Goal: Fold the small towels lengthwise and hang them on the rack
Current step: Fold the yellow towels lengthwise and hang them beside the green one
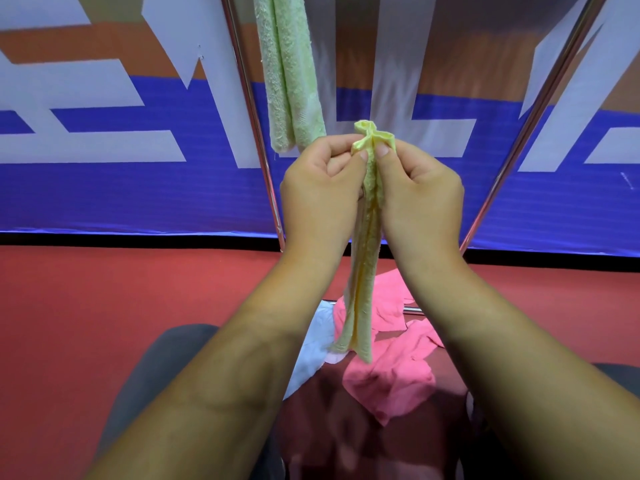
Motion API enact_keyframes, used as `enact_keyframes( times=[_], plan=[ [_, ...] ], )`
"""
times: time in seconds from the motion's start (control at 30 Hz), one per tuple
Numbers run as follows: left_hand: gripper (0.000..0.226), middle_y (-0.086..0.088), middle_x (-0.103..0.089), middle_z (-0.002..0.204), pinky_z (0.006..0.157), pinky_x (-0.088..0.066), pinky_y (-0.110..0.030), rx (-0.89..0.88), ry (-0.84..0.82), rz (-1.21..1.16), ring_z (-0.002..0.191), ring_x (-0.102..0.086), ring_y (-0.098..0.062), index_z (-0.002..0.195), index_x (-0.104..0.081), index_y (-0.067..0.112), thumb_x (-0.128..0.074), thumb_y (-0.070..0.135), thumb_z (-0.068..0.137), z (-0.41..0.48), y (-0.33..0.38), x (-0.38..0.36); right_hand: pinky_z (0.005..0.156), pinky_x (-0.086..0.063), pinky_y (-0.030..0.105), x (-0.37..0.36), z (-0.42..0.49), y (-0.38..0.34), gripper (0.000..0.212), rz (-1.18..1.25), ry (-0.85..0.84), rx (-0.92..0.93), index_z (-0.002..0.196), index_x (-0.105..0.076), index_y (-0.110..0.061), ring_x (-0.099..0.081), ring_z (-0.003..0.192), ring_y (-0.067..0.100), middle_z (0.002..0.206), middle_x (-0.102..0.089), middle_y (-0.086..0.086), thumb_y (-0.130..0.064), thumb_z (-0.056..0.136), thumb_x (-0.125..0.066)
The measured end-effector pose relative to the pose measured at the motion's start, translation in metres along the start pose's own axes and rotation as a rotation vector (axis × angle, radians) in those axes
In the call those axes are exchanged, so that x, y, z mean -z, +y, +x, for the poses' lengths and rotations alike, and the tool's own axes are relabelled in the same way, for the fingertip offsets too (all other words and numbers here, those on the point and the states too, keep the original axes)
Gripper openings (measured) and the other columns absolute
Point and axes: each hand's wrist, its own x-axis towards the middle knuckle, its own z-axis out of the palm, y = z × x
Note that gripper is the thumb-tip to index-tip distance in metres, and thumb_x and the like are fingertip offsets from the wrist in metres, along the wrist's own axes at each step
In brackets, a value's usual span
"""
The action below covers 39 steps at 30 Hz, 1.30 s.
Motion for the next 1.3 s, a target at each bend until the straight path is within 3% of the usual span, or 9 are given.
enact_keyframes(
  times=[0.13,0.3,0.37,0.43,0.6,0.77,0.93,1.13,1.3],
  plan=[
    [0.012,0.001,-0.082,0.087,0.083,-0.066,-0.053,0.002,-0.003,0.025,0.088,-0.081,-0.021,0.105,-0.08,0.022,-0.075,0.019,0.094,0.002,-0.003,0.001,0.07,-0.056,0.024,-0.001,-0.003,0.003,0.029,-0.043,-0.035,0.044,0.123,-0.082,-0.038,-0.068,0.073,-0.001,0.081,-0.08,-0.011,-0.026,0.109,-0.06],
    [0.016,0.002,-0.081,0.083,0.087,-0.065,-0.055,0.017,-0.037,0.038,0.08,-0.076,-0.016,0.109,-0.08,0.019,-0.071,0.015,0.097,0.008,-0.007,0.006,0.074,-0.058,0.022,-0.002,-0.002,0.011,0.058,-0.077,-0.169,0.018,0.144,-0.068,-0.044,-0.062,0.077,-0.001,0.11,-0.082,-0.005,-0.009,0.101,-0.049],
    [0.017,0.003,-0.079,0.082,0.091,-0.065,-0.055,0.037,-0.053,0.017,0.08,-0.075,-0.013,0.112,-0.079,0.017,-0.07,0.013,0.098,0.01,-0.008,0.008,0.088,-0.055,0.012,-0.002,-0.001,0.012,0.065,-0.084,-0.218,0.011,0.15,-0.064,-0.04,-0.061,0.092,-0.009,0.128,-0.079,-0.007,-0.002,0.1,-0.046],
    [0.02,0.005,-0.077,0.079,0.094,-0.064,-0.055,0.057,-0.081,-0.015,0.082,-0.075,-0.012,0.117,-0.078,0.016,-0.067,0.012,0.1,0.011,-0.009,0.009,0.111,-0.052,0.023,-0.002,-0.001,0.015,0.072,-0.083,-0.274,0.017,0.155,-0.059,-0.037,-0.066,0.117,-0.002,0.145,-0.071,-0.009,0.004,0.098,-0.044],
    [0.026,-0.007,-0.082,0.101,0.101,-0.061,-0.053,0.068,-0.137,-0.13,0.099,-0.078,-0.02,0.128,-0.07,0.003,-0.064,0.002,0.103,0.011,-0.006,0.009,0.126,-0.039,0.029,-0.001,0.003,0.02,0.072,-0.022,-0.328,0.083,0.16,-0.053,-0.028,-0.042,0.152,-0.004,0.165,-0.05,-0.017,0.009,0.099,-0.043],
    [0.029,-0.018,-0.08,0.113,0.101,-0.062,-0.047,0.061,-0.146,-0.167,0.102,-0.079,-0.022,0.129,-0.068,-0.002,-0.07,0.001,0.101,0.014,-0.008,0.01,0.128,-0.032,0.023,-0.001,0.004,0.026,0.077,-0.019,-0.349,0.132,0.162,-0.051,-0.026,-0.034,0.154,-0.01,0.168,-0.045,-0.018,0.013,0.097,-0.039],
    [0.021,-0.003,-0.078,0.086,0.088,-0.066,-0.039,0.052,-0.112,-0.117,0.085,-0.077,-0.013,0.124,-0.072,0.002,-0.067,0.008,0.104,0.016,-0.012,0.013,0.124,-0.044,0.032,-0.002,0.005,0.029,0.077,0.059,-0.336,0.022,0.155,-0.06,-0.032,-0.045,0.149,-0.007,0.162,-0.052,-0.022,0.011,0.094,-0.042],
    [0.017,-0.011,-0.079,0.092,0.075,-0.064,-0.031,0.041,-0.204,-0.141,0.084,-0.076,-0.018,0.119,-0.07,0.001,-0.059,0.002,0.107,0.02,-0.003,0.022,0.1,-0.062,0.037,0.003,0.017,0.028,0.043,0.258,-0.251,-0.135,0.143,-0.069,-0.027,-0.073,0.121,0.019,0.129,-0.078,0.002,-0.011,0.103,-0.064],
    [0.015,-0.008,-0.08,0.095,0.081,-0.061,-0.038,0.013,-0.247,-0.116,0.089,-0.073,-0.021,0.113,-0.074,0.012,-0.061,0.007,0.107,0.026,0.005,0.033,0.112,-0.054,0.05,0.013,0.031,0.037,0.044,0.368,-0.393,-0.215,0.14,-0.068,-0.012,-0.072,0.126,0.03,0.13,-0.077,0.013,-0.029,0.099,-0.071]
  ],
)
